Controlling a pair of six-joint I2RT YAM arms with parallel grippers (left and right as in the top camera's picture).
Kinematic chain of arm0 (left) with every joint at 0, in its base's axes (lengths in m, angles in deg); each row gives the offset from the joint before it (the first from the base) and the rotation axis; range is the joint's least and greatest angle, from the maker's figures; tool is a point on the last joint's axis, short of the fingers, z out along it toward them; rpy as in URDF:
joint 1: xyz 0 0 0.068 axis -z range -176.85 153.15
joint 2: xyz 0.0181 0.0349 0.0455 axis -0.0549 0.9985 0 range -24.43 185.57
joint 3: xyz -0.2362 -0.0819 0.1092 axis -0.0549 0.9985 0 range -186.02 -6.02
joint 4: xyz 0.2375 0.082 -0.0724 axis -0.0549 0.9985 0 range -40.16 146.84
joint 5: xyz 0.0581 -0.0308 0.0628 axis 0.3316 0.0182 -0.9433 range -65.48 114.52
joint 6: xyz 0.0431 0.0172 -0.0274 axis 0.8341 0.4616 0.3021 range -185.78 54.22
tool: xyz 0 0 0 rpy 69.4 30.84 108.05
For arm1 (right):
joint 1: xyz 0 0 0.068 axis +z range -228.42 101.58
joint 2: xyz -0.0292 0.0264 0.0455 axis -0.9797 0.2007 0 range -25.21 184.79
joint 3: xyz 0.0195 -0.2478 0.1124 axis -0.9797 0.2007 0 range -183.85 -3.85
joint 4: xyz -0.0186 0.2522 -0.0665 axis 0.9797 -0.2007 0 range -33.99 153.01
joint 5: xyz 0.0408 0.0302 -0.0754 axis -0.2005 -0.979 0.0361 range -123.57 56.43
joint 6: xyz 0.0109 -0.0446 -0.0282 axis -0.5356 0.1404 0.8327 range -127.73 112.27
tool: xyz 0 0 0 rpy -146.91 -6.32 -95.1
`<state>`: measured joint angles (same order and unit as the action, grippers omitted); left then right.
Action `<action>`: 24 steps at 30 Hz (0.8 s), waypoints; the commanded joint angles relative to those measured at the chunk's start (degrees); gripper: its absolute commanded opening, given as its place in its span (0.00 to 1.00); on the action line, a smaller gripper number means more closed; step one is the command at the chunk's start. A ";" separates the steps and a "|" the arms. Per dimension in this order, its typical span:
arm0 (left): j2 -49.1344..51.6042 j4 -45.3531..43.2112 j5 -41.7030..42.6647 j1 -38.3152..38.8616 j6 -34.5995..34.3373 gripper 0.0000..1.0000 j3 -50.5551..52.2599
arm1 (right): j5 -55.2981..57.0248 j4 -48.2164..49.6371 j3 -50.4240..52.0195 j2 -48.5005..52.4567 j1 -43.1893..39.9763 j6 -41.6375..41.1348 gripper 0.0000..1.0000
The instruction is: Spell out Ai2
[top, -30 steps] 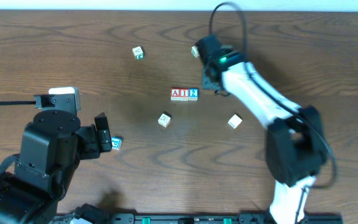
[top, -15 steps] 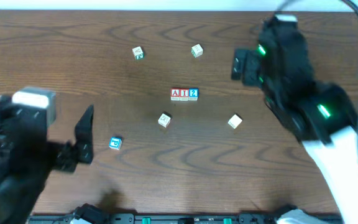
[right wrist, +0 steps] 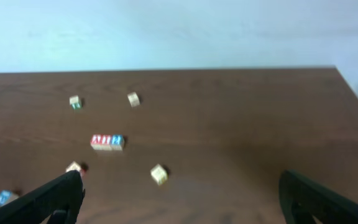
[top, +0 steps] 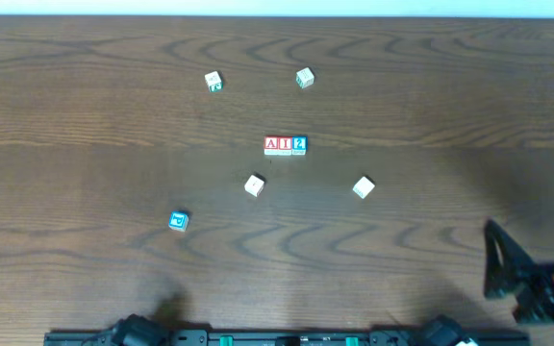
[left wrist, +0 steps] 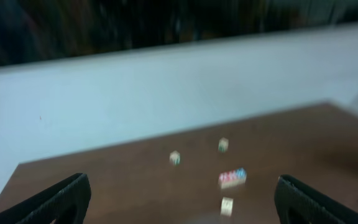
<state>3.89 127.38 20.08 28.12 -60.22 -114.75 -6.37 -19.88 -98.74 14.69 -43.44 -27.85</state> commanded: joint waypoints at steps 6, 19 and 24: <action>-13.22 1.75 0.46 0.17 -6.19 0.95 2.91 | -5.22 -4.76 6.97 -8.52 -0.57 -8.66 0.99; -15.37 -5.77 -0.94 0.20 -17.46 0.95 32.50 | -23.39 9.27 32.74 -27.06 -11.26 -6.86 0.99; -15.34 -21.55 0.22 0.17 -15.69 0.96 51.47 | -33.18 24.61 45.51 -27.36 -12.41 2.10 0.99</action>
<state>-11.68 110.88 19.88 28.12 -76.30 -70.97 -31.81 0.82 -58.65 -12.91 -55.25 -32.22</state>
